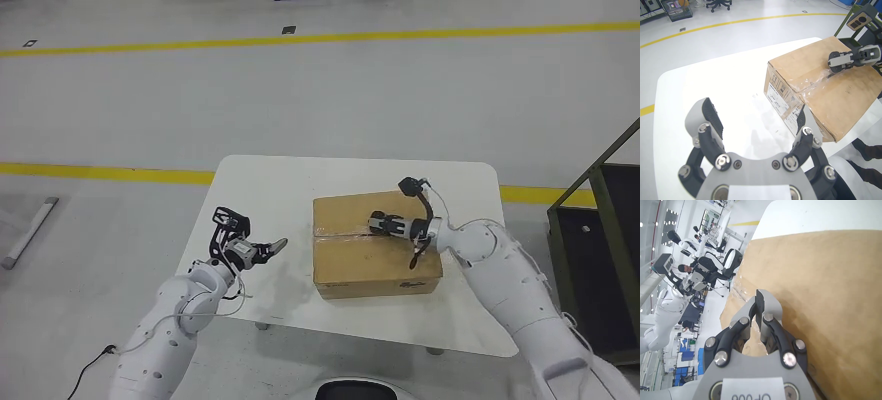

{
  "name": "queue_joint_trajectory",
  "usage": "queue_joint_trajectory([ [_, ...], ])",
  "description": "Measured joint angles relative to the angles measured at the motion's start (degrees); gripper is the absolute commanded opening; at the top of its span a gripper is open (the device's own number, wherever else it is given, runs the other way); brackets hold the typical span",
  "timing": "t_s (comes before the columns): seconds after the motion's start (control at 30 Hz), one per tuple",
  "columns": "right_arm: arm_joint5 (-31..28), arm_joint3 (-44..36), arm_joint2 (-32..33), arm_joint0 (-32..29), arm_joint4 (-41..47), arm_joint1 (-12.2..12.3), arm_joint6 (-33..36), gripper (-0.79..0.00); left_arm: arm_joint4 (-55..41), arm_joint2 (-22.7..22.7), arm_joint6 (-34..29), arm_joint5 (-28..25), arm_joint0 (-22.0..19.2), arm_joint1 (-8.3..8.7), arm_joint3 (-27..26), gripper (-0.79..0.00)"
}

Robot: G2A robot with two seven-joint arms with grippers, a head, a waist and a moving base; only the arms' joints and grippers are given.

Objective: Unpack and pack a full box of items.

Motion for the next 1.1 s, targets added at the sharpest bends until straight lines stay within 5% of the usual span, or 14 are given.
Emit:
queue_joint_trajectory([
  [0.2, 3.35, -10.32, 14.08, -6.68, -3.83, 4.74, -6.47, -0.785, 0.03, 0.15, -0.07, -0.02, -0.06, -0.03, 0.01, 0.000],
  [0.37, 11.62, -26.50, 27.63, -19.33, -19.59, 8.19, -18.45, -0.785, 0.03, 0.14, -0.06, -0.02, -0.06, -0.02, 0.01, 0.000],
  [0.53, 21.12, -40.51, 35.22, -32.33, -36.44, 9.17, -28.31, -0.785, 0.03, 0.14, -0.06, -0.02, -0.06, -0.02, 0.01, 0.000],
  [0.73, 26.35, -46.15, 36.74, -39.34, -39.33, 8.86, -31.23, -0.785, 0.03, 0.15, -0.06, -0.02, -0.06, -0.02, 0.01, 0.000],
  [1.1, 26.80, -46.57, 36.80, -40.23, -38.99, 8.51, -33.49, -0.785, 0.03, 0.15, -0.06, -0.02, -0.06, -0.02, 0.01, 0.000],
])
